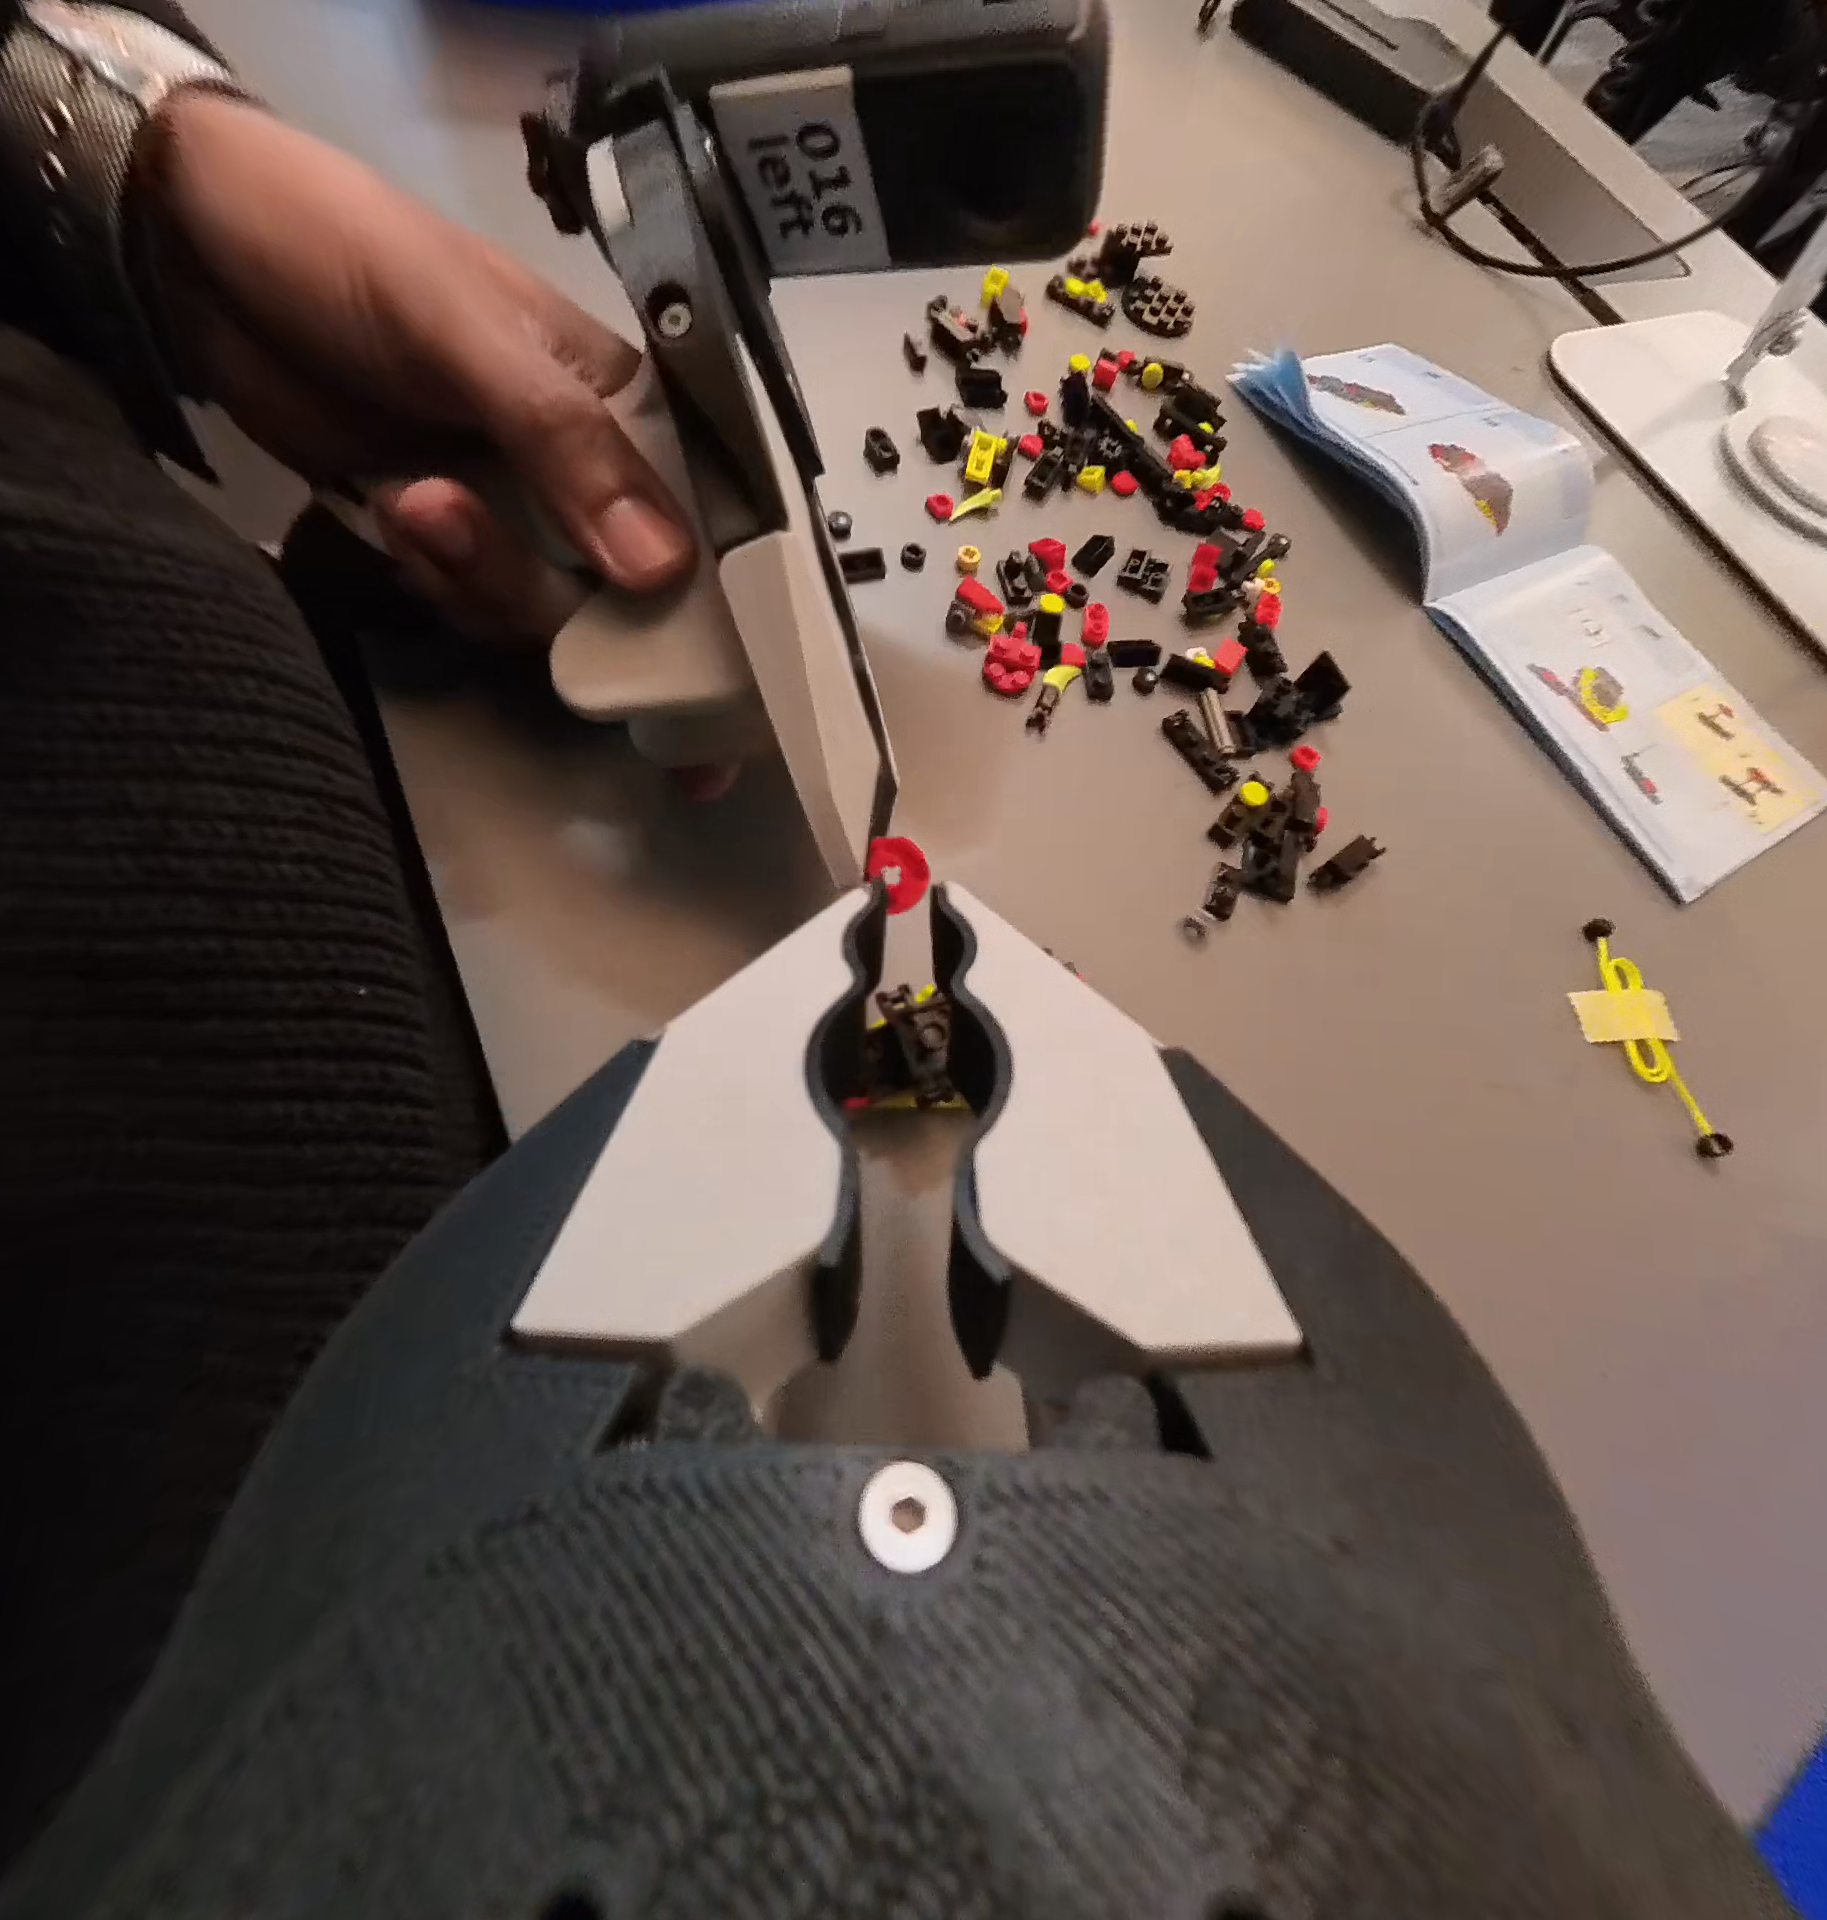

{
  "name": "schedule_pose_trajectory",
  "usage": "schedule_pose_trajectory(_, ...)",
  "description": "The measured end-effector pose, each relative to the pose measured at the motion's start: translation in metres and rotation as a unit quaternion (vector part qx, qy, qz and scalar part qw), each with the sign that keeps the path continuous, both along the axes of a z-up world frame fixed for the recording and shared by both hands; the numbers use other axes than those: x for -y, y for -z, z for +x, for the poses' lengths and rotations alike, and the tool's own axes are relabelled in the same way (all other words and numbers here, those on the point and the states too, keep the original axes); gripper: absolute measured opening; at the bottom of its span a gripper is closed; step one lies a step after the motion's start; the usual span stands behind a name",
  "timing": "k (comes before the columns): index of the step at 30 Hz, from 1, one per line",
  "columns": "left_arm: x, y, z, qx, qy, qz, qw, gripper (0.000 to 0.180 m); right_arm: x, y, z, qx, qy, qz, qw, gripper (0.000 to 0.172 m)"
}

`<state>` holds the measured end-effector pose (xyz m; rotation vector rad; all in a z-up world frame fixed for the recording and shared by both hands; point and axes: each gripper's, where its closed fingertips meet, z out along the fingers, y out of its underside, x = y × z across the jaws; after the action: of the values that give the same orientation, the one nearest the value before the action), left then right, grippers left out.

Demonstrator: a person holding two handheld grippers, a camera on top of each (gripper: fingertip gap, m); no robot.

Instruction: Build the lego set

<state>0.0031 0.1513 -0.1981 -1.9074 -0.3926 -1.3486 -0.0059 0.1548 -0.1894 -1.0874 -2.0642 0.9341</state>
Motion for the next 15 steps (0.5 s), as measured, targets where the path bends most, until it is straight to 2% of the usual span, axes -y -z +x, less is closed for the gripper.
schedule_pose_trajectory(5,0.0009,0.0001,0.0021,-0.009,0.006,0.002,1.0,0.002,0.0035,0.0047,0.0004,-0.001,-0.011,0.034,0.999,0.005)
schedule_pose_trajectory(11,0.002,0.0029,0.0042,-0.035,0.015,0.004,0.999,0.002,0.0052,0.0078,0.0018,0.011,-0.014,0.014,1.0,0.004)
schedule_pose_trajectory(15,0.0017,0.0022,0.0041,-0.027,0.013,0.003,1.0,0.002,0.0047,0.0071,0.0017,0.012,-0.01,0.001,1.0,0.005)
